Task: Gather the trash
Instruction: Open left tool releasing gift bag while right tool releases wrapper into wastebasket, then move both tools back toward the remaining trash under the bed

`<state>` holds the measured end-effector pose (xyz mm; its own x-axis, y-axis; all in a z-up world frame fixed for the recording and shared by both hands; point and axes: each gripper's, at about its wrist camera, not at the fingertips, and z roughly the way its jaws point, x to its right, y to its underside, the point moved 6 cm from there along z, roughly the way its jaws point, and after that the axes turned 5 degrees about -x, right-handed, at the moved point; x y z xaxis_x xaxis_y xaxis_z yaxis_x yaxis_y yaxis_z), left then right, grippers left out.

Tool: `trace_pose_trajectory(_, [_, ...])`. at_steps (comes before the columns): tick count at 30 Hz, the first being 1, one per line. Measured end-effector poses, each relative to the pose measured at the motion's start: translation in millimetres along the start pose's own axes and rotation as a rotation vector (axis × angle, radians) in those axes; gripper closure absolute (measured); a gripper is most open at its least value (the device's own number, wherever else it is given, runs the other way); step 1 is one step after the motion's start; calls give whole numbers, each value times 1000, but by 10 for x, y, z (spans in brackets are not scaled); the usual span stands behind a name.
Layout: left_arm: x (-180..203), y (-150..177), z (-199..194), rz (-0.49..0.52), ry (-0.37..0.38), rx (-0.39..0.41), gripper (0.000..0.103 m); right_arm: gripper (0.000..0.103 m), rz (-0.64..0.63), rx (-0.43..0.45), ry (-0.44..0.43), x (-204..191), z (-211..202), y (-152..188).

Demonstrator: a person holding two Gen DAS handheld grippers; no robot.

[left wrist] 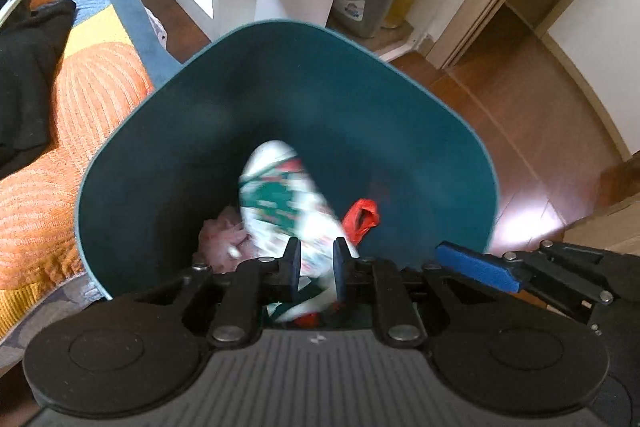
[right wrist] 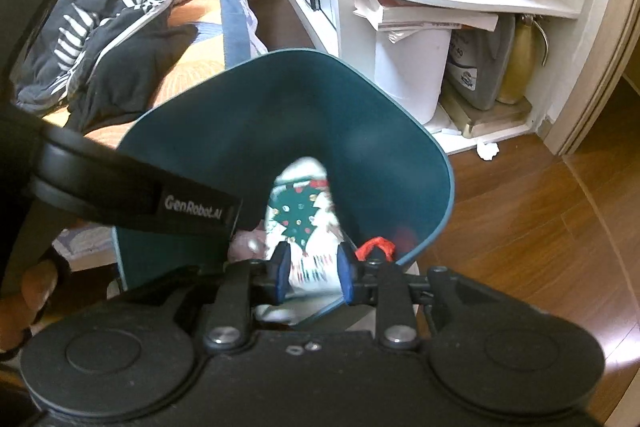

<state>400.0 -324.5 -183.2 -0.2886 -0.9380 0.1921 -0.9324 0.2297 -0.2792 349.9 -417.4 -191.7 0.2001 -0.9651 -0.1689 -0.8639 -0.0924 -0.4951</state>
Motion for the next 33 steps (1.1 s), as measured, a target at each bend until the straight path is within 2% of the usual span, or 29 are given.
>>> trace_pose_trajectory(1, [3,1,-41,1,1,5,81,77,0,2,0,-9,-32,0])
trace_pose_trajectory(6, [5,48,-325,-4,4,61,48,69,-5,30,-12,-78,-256,-6])
trace_pose_trajectory(16, [-123,271,-1031,-4,14,152,48,60,-9,100,-52,-354,-747,-51])
trace_pose_trajectory(26, [-368,631,-1636,-24,4,213,48,55,-44,139,-116,-822,-1129,-43])
trace_pose_trajectory(29, [-502,785,-1836,-41,-7,242,40,54,-63,144,-140,-1005,-1215,-15])
trace_pose_trajectory(33, [-751,1021,-2090,-70,-31,283,38,54,-105,147,-173,-1273,-1294,22])
